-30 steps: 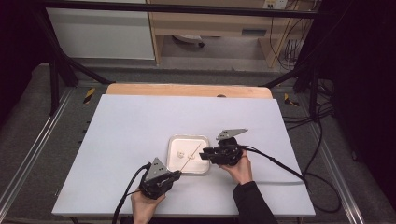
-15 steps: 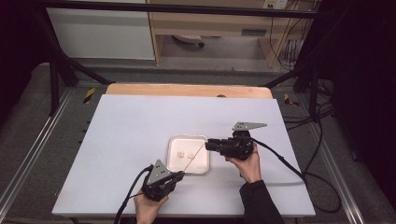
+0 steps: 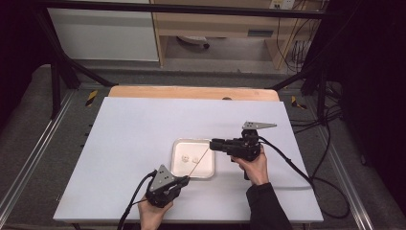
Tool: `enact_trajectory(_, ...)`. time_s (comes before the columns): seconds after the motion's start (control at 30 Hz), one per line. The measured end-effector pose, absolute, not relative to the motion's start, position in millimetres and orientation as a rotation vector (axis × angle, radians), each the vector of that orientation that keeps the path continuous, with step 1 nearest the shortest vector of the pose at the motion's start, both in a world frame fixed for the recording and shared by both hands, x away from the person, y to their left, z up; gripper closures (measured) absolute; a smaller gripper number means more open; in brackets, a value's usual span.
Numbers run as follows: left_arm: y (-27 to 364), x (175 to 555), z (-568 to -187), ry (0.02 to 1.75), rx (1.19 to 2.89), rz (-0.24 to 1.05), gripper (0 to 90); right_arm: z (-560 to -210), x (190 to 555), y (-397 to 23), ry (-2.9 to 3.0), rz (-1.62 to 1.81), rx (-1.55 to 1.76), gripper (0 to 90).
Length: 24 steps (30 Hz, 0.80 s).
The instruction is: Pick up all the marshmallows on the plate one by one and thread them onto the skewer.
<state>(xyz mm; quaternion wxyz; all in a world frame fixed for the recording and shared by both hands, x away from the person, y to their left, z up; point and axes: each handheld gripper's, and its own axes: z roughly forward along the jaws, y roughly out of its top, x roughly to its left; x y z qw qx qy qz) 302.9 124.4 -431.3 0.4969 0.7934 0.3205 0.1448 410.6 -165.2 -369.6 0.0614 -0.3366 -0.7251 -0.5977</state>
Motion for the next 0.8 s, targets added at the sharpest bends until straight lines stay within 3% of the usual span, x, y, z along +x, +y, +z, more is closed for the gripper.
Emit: enact_trajectory(0.8, 121.8, 302.3, -435.0, 0.742, 1.915, 0.374, 88.3, -373.1, 409.6, -159.8, -2.099, -1.812, -0.979, 76.2)
